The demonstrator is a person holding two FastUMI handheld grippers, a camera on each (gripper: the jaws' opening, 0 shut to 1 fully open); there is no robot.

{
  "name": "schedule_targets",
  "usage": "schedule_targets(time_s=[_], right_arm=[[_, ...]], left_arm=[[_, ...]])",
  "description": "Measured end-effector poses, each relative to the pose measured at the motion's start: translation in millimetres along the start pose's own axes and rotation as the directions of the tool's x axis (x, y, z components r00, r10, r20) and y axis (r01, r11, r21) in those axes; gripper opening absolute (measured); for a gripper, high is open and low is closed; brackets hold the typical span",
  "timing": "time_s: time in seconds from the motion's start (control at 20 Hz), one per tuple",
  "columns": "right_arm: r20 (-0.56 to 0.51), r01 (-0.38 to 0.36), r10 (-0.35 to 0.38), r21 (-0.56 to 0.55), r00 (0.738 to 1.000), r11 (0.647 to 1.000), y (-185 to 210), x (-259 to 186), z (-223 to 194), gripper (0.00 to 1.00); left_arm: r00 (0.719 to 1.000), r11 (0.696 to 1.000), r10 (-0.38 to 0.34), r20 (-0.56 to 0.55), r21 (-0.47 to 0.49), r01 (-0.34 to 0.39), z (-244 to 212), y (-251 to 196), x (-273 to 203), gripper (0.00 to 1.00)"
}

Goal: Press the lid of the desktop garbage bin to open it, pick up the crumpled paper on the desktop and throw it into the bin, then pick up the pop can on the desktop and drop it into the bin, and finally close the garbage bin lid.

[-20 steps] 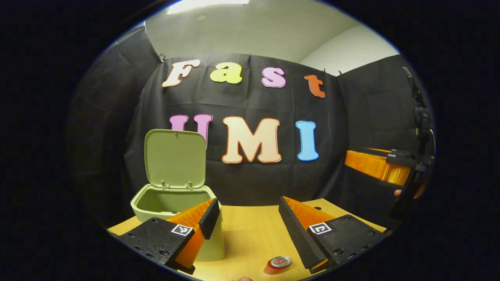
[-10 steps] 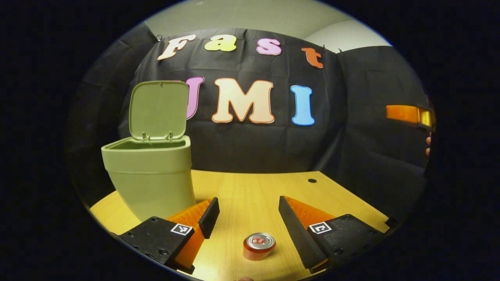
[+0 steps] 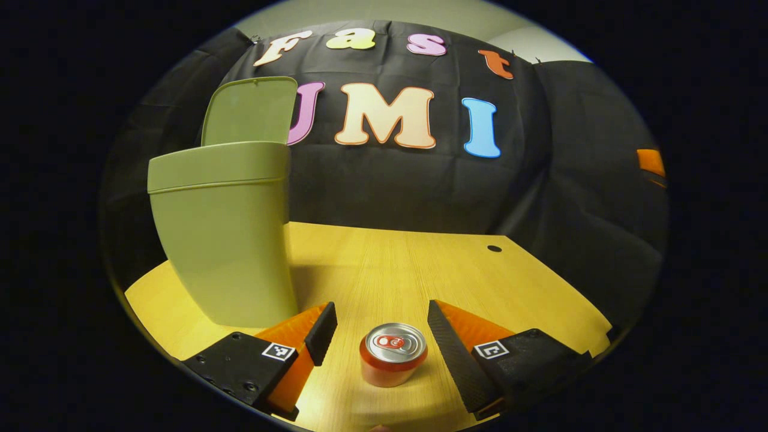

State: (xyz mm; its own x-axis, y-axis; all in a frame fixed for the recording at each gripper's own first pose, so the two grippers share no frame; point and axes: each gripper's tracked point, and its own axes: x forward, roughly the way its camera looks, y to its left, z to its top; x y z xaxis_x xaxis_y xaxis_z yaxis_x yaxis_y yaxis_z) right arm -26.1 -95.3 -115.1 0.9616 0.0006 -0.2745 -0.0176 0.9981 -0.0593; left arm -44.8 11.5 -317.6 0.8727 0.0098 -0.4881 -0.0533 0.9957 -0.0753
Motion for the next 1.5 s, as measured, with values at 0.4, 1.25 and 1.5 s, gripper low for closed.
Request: schedule_targets(time_s=[0.4, 1.25, 1.5], right_arm=[[-0.029, -0.013, 0.012, -0.020, 0.999, 1.000, -6, -2, -15, 0.98], [0.031, -0.184, 0.182, 0.145, 0.983, 0.972, 60, 29, -12, 0.98], [0.038, -0.198, 0.195, 0.188, 0.980, 0.962, 103, 44, -7, 0.97]], left_arm=[[0.994, 0.999, 0.023, -0.109, 0.038, -0.019, -48, -4, 15, 0.92], [0.990, 0.995, -0.009, 0.143, 0.101, -0.006, 149, -30, -7, 0.77], [0.974, 0.990, -0.024, 0.226, 0.144, -0.009, 213, -7, -5, 0.76]])
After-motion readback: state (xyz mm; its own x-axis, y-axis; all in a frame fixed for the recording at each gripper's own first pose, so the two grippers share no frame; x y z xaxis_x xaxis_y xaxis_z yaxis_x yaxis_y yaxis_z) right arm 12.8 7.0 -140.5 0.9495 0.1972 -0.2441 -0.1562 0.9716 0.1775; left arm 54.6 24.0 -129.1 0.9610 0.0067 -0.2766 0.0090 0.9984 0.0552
